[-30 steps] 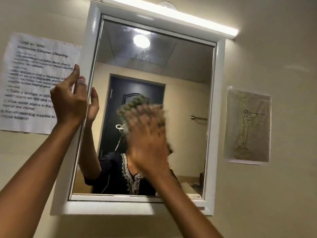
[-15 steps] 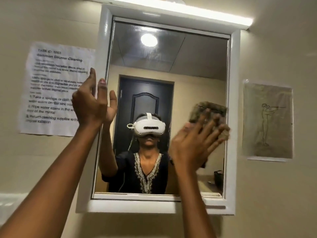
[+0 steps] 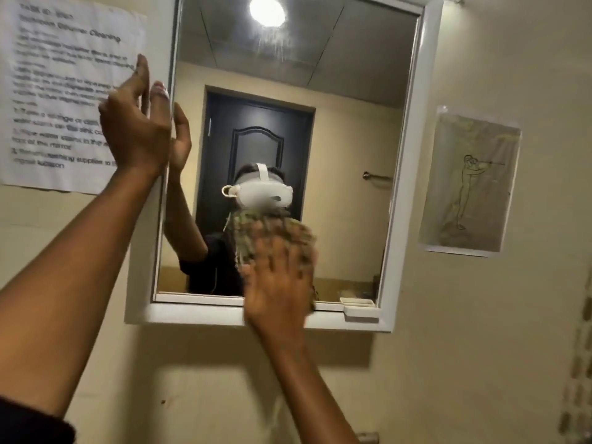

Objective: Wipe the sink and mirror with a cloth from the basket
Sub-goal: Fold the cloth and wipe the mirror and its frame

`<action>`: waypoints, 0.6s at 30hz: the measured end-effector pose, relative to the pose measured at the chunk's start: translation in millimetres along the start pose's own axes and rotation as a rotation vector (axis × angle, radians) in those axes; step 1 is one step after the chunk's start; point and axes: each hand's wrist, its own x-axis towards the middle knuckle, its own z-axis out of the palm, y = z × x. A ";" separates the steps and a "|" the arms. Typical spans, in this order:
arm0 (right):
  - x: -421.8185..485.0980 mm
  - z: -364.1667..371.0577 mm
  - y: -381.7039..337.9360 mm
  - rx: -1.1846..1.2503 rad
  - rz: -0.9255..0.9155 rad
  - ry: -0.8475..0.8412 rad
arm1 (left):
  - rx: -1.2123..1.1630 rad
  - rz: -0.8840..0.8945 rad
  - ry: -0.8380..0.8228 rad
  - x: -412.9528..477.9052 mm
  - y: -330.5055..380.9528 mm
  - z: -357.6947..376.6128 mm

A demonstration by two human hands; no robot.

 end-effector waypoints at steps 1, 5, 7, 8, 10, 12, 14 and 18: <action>-7.0 -1.4 21.5 -0.029 0.135 0.022 | 0.008 0.007 0.001 -1.2 0.0 0.4; -13.4 -2.7 34.1 0.019 0.563 0.079 | 0.020 -0.006 0.013 -3.3 3.8 1.4; -8.1 -2.4 6.7 0.067 0.628 0.066 | 0.028 -0.017 0.019 -4.1 5.2 1.9; -6.1 -1.9 -9.2 0.088 0.605 0.059 | 0.032 -0.015 0.025 -4.6 5.1 2.4; -8.8 0.7 -46.4 0.111 0.399 0.015 | 0.052 -0.003 0.034 -4.6 3.4 1.8; -17.1 4.4 -85.7 0.114 0.047 -0.085 | 0.077 0.008 0.025 -4.0 3.8 2.2; -25.2 13.8 -109.5 0.098 -0.281 -0.166 | 0.097 0.003 0.024 -4.1 5.1 1.7; -27.9 25.7 -79.1 0.013 -0.625 -0.117 | 0.169 0.026 0.030 -4.2 5.3 -0.3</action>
